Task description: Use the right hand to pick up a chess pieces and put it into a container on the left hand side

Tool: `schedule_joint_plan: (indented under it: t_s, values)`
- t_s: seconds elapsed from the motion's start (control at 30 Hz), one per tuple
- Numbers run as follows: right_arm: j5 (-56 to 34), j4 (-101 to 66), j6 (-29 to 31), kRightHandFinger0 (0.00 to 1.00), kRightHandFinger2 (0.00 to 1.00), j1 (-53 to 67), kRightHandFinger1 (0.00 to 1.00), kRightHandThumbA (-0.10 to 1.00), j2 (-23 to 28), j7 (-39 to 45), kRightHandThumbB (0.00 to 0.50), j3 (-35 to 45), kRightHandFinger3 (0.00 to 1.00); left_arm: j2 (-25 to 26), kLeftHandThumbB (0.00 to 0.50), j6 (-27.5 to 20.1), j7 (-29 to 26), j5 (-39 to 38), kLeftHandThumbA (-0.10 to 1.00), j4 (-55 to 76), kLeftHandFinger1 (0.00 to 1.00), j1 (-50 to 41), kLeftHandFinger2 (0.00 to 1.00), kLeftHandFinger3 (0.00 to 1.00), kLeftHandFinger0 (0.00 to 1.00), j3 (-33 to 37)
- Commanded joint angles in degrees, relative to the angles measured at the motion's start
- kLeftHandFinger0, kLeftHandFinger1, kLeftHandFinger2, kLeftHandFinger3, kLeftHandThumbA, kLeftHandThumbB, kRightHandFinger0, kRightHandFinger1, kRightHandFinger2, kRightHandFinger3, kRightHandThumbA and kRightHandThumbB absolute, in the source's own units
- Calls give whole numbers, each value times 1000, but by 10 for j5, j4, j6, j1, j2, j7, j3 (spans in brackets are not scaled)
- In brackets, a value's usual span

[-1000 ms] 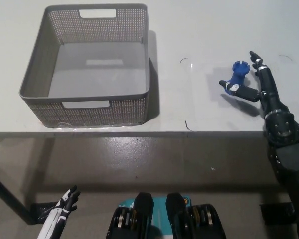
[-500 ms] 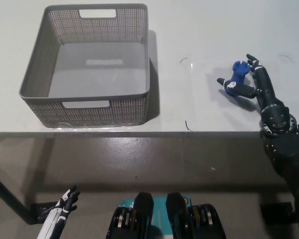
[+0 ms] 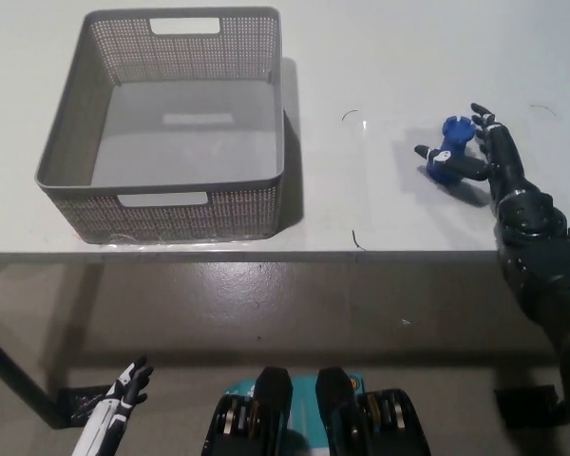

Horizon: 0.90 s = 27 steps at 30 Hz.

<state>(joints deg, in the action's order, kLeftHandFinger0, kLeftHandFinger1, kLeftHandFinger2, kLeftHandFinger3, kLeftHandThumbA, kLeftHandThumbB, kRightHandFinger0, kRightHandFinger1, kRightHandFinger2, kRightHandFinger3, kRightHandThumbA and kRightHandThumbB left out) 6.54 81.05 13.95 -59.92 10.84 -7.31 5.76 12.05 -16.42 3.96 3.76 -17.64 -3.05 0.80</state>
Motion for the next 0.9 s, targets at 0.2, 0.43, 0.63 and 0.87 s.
schedule_joint_plan:
  t_s: [0.2,0.43,0.63,0.87]
  values:
    - [-78,5,-3,0,481,-47,166,-100,-19,-48,134,66,346,11,260,-16,5,9,1000,8,1000,17,1000,1000,1000,1]
    - [-120,2,16,0,674,-43,317,-100,-23,-34,133,113,637,13,224,-12,1,21,1000,11,1000,11,1000,1000,1000,4]
    - [-132,-3,29,0,702,-50,325,-100,-26,-31,106,124,677,11,184,-6,-1,19,1000,14,1000,11,1000,1000,1000,-1]
    - [-129,-14,38,0,730,-76,367,-100,-35,-32,90,111,592,12,188,-9,-1,21,1000,10,1000,14,1000,1000,1000,-1]
